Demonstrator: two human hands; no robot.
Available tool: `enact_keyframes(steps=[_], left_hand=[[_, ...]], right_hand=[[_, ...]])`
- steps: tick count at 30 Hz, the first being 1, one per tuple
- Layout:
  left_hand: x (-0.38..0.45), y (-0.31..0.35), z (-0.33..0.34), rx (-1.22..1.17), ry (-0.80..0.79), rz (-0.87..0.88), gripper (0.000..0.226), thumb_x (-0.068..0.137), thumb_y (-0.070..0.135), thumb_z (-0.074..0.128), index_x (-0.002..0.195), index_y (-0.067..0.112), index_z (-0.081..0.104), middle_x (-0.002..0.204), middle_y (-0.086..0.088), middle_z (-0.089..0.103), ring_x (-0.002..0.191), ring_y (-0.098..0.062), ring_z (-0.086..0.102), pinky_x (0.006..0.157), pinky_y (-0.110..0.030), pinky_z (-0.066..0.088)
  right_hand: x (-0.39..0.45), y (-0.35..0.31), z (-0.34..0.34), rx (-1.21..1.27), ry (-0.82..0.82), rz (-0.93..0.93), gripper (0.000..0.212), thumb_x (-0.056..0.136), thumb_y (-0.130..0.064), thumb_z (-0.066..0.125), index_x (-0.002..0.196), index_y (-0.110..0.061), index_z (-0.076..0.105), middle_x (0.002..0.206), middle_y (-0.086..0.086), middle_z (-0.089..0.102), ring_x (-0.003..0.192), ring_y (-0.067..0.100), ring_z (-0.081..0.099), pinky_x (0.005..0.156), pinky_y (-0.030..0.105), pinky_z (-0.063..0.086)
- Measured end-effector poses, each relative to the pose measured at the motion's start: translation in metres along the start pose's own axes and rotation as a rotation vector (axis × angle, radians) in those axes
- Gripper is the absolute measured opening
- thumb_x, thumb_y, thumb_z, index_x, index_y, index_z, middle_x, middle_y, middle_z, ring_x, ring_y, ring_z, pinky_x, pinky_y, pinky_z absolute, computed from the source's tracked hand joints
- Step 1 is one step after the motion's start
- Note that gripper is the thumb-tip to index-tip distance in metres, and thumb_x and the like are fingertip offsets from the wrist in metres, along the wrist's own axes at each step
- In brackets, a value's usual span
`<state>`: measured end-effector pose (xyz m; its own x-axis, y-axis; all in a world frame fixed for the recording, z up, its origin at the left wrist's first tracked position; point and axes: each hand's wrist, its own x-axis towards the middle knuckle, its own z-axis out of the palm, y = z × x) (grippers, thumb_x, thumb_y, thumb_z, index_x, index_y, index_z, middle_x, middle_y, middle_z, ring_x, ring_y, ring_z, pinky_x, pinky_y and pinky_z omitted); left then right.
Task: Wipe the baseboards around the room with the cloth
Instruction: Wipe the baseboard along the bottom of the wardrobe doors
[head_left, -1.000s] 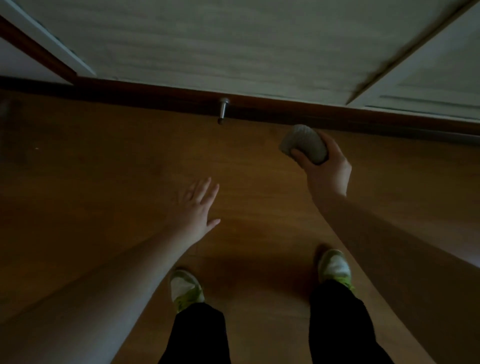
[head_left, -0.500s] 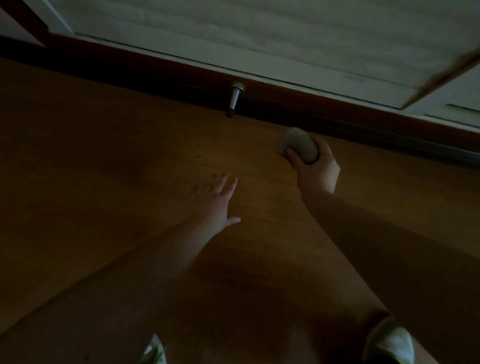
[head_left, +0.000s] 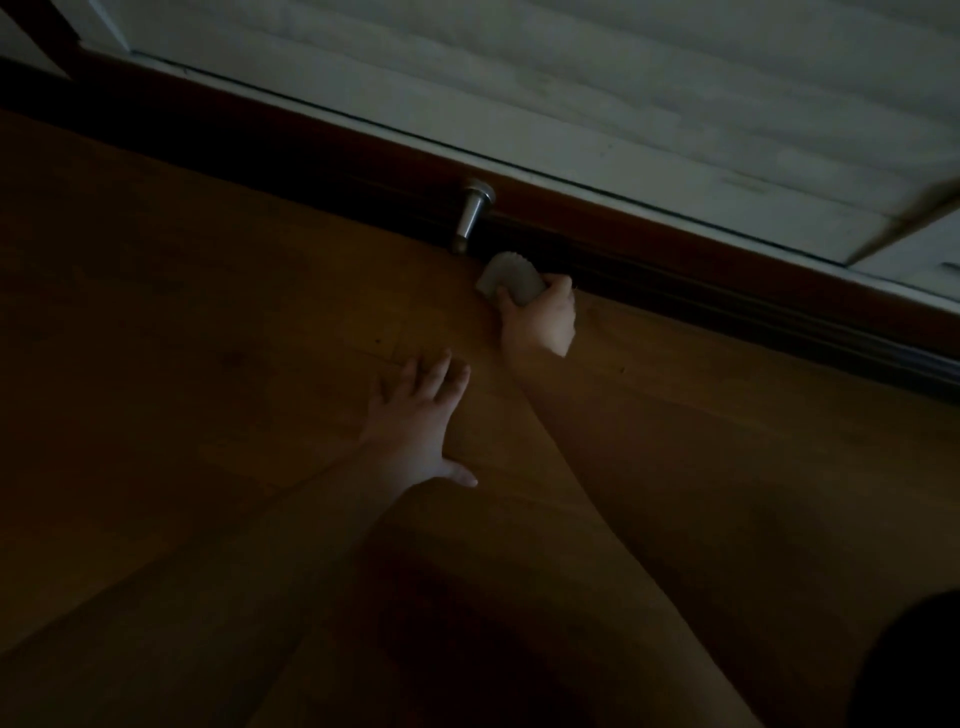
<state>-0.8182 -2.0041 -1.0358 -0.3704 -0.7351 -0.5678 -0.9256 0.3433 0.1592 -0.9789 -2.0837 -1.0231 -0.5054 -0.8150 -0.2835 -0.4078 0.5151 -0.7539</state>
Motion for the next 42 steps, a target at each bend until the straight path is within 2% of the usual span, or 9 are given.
enact_keyframes(steps=[5, 14, 19, 24, 31, 35, 38, 40, 42], left_hand=[[-0.004, 0.003, -0.006, 0.012, -0.012, -0.010, 0.133, 0.063, 0.082, 0.067, 0.155, 0.032, -0.015, 0.162, 0.005, -0.026, 0.150, -0.034, -0.014, 0.115, -0.069, 0.010], [-0.003, 0.042, -0.002, -0.026, -0.018, -0.088, 0.127, 0.069, 0.078, 0.066, 0.157, 0.026, -0.010, 0.162, 0.000, -0.024, 0.150, -0.036, -0.014, 0.115, -0.069, 0.011], [0.000, 0.048, -0.008, 0.092, -0.039, 0.070, 0.117, 0.077, 0.071, 0.064, 0.157, 0.024, -0.007, 0.163, 0.003, -0.021, 0.151, -0.033, -0.008, 0.116, -0.064, 0.018], [0.007, 0.048, -0.009, 0.109, -0.052, 0.076, 0.122, 0.072, 0.077, 0.062, 0.157, 0.029, -0.012, 0.162, 0.008, -0.025, 0.151, -0.031, -0.011, 0.117, -0.064, 0.016], [0.008, 0.048, -0.011, 0.127, -0.058, 0.094, 0.124, 0.071, 0.079, 0.062, 0.156, 0.029, -0.013, 0.161, 0.007, -0.027, 0.151, -0.030, -0.014, 0.116, -0.065, 0.015], [0.005, 0.045, -0.004, 0.046, 0.007, 0.106, 0.126, 0.073, 0.074, 0.066, 0.155, 0.028, -0.019, 0.157, 0.012, -0.035, 0.152, -0.023, -0.004, 0.116, -0.061, 0.023], [0.000, 0.038, -0.007, 0.092, 0.061, 0.041, 0.121, 0.074, 0.078, 0.061, 0.155, 0.031, -0.015, 0.160, 0.006, -0.028, 0.152, -0.028, -0.003, 0.116, -0.059, 0.020], [-0.001, 0.037, -0.011, 0.123, 0.031, -0.032, 0.117, 0.074, 0.080, 0.058, 0.155, 0.035, -0.013, 0.163, 0.001, -0.020, 0.151, -0.032, -0.004, 0.116, -0.059, 0.017], [-0.001, 0.042, -0.011, 0.062, -0.015, -0.071, 0.115, 0.076, 0.076, 0.061, 0.155, 0.037, -0.013, 0.163, 0.000, -0.022, 0.151, -0.034, -0.006, 0.117, -0.059, 0.018]], right_hand=[[0.009, 0.011, -0.028, -0.068, -0.045, -0.076, 0.054, 0.088, -0.030, 0.070, 0.132, -0.015, 0.045, 0.135, 0.007, 0.052, 0.116, 0.025, 0.056, 0.091, 0.034, 0.046], [0.018, 0.072, -0.116, -0.094, 0.087, -0.002, 0.056, 0.087, -0.033, 0.071, 0.133, -0.015, 0.045, 0.134, 0.008, 0.052, 0.118, 0.027, 0.056, 0.091, 0.034, 0.045], [0.020, 0.103, -0.172, -0.099, 0.191, 0.093, 0.055, 0.086, -0.030, 0.072, 0.132, -0.015, 0.046, 0.133, 0.008, 0.053, 0.119, 0.029, 0.055, 0.098, 0.042, 0.046], [0.017, 0.115, -0.203, -0.083, 0.227, 0.146, 0.055, 0.084, -0.031, 0.073, 0.130, -0.015, 0.046, 0.128, 0.010, 0.055, 0.116, 0.029, 0.057, 0.096, 0.043, 0.049], [-0.009, 0.089, -0.156, -0.012, 0.124, 0.018, 0.059, 0.084, -0.035, 0.074, 0.133, -0.017, 0.046, 0.130, 0.006, 0.055, 0.118, 0.024, 0.056, 0.098, 0.039, 0.049], [-0.017, 0.062, -0.112, 0.014, 0.047, -0.118, 0.058, 0.084, -0.037, 0.075, 0.129, -0.016, 0.047, 0.126, 0.005, 0.058, 0.113, 0.020, 0.057, 0.088, 0.030, 0.047], [-0.018, 0.036, -0.085, 0.038, 0.035, -0.182, 0.054, 0.083, -0.038, 0.075, 0.124, -0.017, 0.048, 0.120, 0.004, 0.060, 0.108, 0.020, 0.059, 0.083, 0.029, 0.048], [-0.016, 0.024, -0.071, 0.046, 0.018, -0.209, 0.051, 0.084, -0.037, 0.075, 0.123, -0.017, 0.049, 0.120, 0.004, 0.059, 0.107, 0.019, 0.059, 0.081, 0.028, 0.048], [-0.012, 0.013, -0.060, 0.055, -0.003, -0.219, 0.049, 0.085, -0.035, 0.074, 0.123, -0.016, 0.048, 0.122, 0.004, 0.058, 0.107, 0.019, 0.059, 0.079, 0.027, 0.046]])
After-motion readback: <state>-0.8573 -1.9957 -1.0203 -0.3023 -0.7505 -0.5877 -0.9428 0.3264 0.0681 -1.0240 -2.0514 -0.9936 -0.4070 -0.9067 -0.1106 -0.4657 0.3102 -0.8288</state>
